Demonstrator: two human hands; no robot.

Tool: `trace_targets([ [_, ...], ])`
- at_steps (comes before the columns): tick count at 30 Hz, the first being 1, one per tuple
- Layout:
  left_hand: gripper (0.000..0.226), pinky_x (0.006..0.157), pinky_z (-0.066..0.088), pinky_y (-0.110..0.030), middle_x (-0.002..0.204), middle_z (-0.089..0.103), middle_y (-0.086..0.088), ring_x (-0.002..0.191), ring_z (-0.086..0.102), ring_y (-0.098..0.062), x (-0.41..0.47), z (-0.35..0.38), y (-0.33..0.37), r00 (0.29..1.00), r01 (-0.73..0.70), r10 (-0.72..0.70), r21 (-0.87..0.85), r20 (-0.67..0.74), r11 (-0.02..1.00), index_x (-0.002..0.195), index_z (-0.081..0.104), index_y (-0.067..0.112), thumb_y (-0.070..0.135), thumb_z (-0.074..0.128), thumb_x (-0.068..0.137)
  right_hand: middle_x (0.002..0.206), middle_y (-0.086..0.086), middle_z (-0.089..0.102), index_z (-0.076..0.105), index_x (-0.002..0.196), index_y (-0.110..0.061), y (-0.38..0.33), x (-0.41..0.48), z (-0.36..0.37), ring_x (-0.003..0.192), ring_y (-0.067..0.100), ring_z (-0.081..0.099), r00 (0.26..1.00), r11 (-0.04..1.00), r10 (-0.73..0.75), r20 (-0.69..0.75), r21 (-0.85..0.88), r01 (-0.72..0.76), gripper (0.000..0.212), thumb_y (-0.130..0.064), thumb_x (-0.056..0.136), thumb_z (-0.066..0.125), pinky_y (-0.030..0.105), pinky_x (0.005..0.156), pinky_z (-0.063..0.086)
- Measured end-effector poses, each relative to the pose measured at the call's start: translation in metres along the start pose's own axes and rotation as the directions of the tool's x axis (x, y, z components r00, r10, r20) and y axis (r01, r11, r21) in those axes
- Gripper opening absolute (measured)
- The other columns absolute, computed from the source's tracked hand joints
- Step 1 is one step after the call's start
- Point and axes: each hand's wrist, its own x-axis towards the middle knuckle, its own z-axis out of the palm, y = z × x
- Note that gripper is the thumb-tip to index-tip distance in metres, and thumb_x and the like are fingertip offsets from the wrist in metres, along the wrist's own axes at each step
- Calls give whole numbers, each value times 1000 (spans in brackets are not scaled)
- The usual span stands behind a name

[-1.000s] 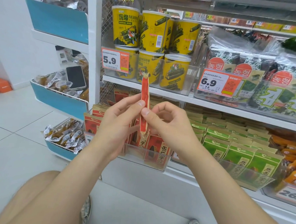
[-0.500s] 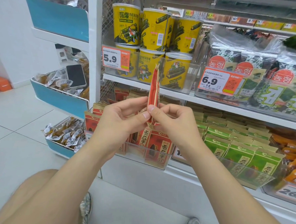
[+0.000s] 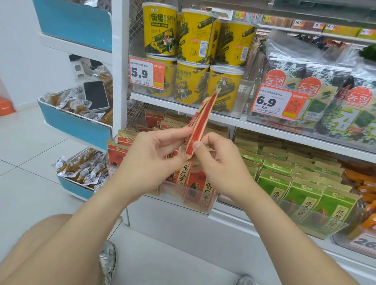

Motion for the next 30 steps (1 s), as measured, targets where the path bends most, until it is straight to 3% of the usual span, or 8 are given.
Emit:
trace_targets([
  [7, 62, 101, 61, -31, 124, 79, 11, 122, 71, -4, -3, 3, 0, 998, -5, 11, 97, -65, 995, 133, 75, 20, -18, 72, 85, 84, 11, 79, 61, 91, -18, -2, -4, 1, 72, 26, 79, 999, 999, 0, 32, -47, 2, 22, -30, 109, 59, 58, 72, 64],
  [11, 55, 81, 65, -24, 116, 81, 12, 115, 74, -2, -2, -1, 4, 993, 1, 11, 104, -118, 995, 120, 80, 20, -18, 74, 81, 88, 11, 79, 59, 93, -17, -6, -4, -1, 72, 20, 80, 998, 998, 13, 58, -67, -9, 21, -30, 109, 59, 57, 73, 64],
  [16, 44, 82, 63, -22, 116, 81, 12, 110, 76, -4, 0, -6, 3, 987, 23, -16, 48, -157, 999, 110, 82, 17, -12, 82, 77, 94, 5, 80, 65, 101, -14, -7, -3, -1, 82, 21, 81, 996, 999, 41, 84, 29, -43, 19, -30, 109, 61, 56, 77, 66],
  [21, 47, 86, 65, -27, 115, 81, 9, 112, 76, -5, 1, -8, 1, 988, 44, -35, 59, -151, 997, 112, 80, 16, -16, 80, 78, 94, -6, 82, 68, 96, -14, -11, -5, -3, 79, 21, 81, 991, 994, 96, 99, 50, -101, 8, -17, 99, 74, 51, 84, 66],
  [30, 47, 91, 63, -27, 116, 80, 13, 112, 75, -4, 2, -8, 2, 990, 35, -24, 70, -141, 997, 111, 81, 17, -13, 83, 74, 97, -3, 83, 72, 98, -14, -17, -9, -8, 84, 16, 82, 982, 985, 140, 129, 81, -151, 12, -11, 91, 82, 51, 94, 63],
])
